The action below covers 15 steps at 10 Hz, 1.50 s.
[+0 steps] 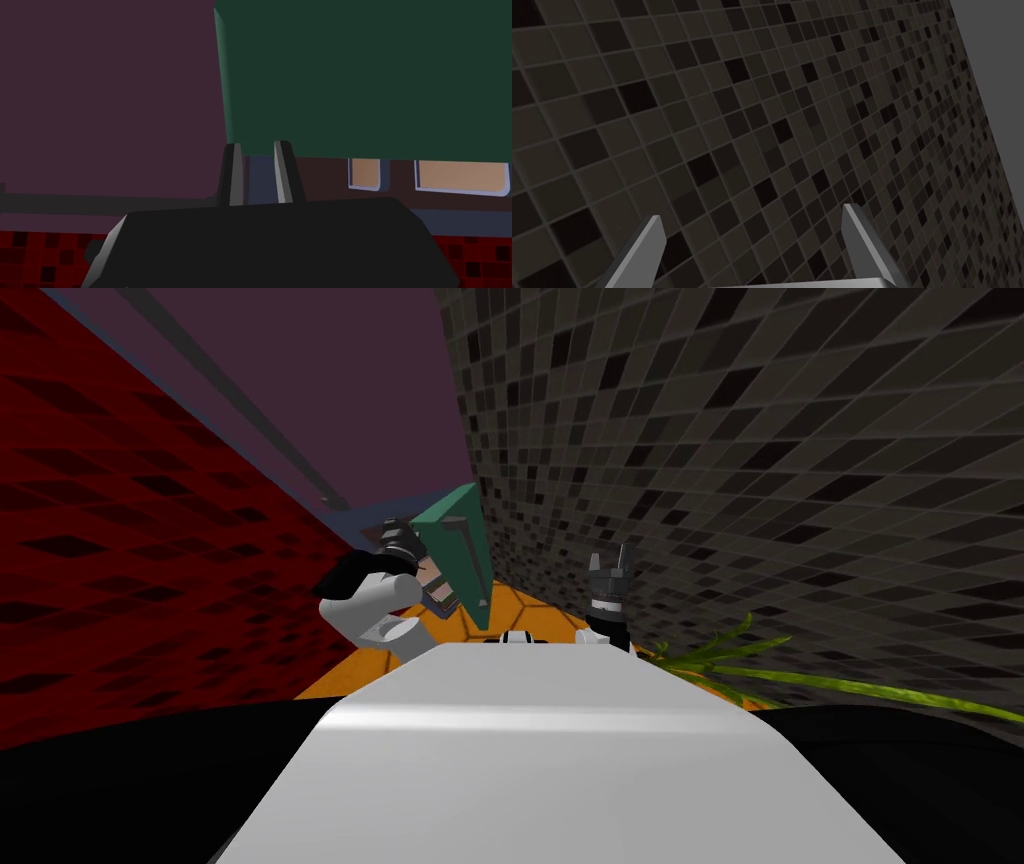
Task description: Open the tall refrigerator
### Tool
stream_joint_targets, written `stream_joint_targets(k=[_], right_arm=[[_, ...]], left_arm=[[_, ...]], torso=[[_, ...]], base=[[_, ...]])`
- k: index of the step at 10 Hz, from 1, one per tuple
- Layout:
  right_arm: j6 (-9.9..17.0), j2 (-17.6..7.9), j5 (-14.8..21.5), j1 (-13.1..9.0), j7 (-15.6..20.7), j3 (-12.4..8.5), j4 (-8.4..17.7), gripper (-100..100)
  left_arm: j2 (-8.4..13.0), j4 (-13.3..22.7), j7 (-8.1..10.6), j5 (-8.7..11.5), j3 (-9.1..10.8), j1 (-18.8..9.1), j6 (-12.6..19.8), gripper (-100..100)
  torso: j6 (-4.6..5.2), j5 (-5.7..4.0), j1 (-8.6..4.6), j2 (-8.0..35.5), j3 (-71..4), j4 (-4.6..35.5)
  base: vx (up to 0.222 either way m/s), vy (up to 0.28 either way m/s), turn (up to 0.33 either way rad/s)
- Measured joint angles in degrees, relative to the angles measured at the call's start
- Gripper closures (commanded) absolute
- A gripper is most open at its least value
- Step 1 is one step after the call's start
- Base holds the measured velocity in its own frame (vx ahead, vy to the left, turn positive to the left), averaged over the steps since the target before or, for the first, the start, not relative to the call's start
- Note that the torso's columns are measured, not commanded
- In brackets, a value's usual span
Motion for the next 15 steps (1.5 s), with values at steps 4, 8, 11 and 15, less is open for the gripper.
stream_joint_targets(k=[4,8,11,15], right_arm=[[0.0,-0.01,0.0,0.0,0.0,-0.01,0.0,0],[0.0,0.01,0.0,0.0,0.0,0.01,0.0,0],[0.0,-0.04,0.0,0.0,0.0,-0.03,0.0,0],[0.0,-0.05,-0.01,-0.01,0.0,-0.04,0.0,0]], left_arm=[[0.0,-1.22,0.91,-2.75,1.92,-0.59,0.24,100],[0.36,-1.56,1.97,-5.42,4.31,-1.2,-0.96,100],[2.2,-0.68,1.87,-5.62,5.1,-2.15,-1.34,-100],[8.49,4.61,-2.06,-6.06,7.02,-4.71,-1.57,-100]], torso=[[-0.14,0.11,0.26,0.09,0.05,0.01],[-0.26,0.12,-0.23,0.23,0.22,-0.13],[-0.47,0.81,1.28,0.55,0.51,-0.25],[-0.44,0.51,0.34,0.37,0.4,-0.3]], base=[[0.078,-0.321,0.071],[0.08,-0.319,0.053],[0.016,-0.029,-0.006],[-0.024,0.089,-0.019]])
